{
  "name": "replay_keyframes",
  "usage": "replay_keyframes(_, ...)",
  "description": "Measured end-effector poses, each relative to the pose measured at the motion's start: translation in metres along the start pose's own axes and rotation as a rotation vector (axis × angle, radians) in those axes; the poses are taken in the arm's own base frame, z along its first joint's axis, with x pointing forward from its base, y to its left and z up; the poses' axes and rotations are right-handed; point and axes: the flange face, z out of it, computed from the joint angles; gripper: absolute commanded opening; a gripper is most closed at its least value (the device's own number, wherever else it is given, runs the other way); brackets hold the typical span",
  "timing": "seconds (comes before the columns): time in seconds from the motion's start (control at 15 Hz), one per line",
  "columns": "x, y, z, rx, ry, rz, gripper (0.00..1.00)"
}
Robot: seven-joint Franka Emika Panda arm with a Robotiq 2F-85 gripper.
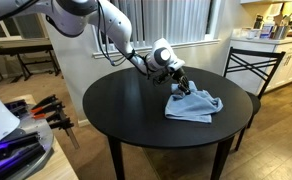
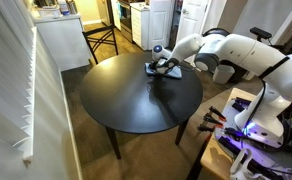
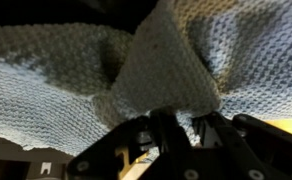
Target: Use the blue towel to wipe the black table.
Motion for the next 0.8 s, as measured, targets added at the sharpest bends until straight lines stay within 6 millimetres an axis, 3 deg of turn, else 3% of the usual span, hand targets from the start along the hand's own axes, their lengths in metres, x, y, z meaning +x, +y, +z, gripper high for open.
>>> replay_keyframes(0.13,0.010,0.022,0.007,-0.056,0.016,-0.001,0.06)
replay_keyframes(0.27,0.003,0.031,0.002,-0.089,0.010,-0.033,0.06)
replay_keyframes(0.8,-0.084,0.035,-0.065,-0.093,-0.074,-0.310,0.07)
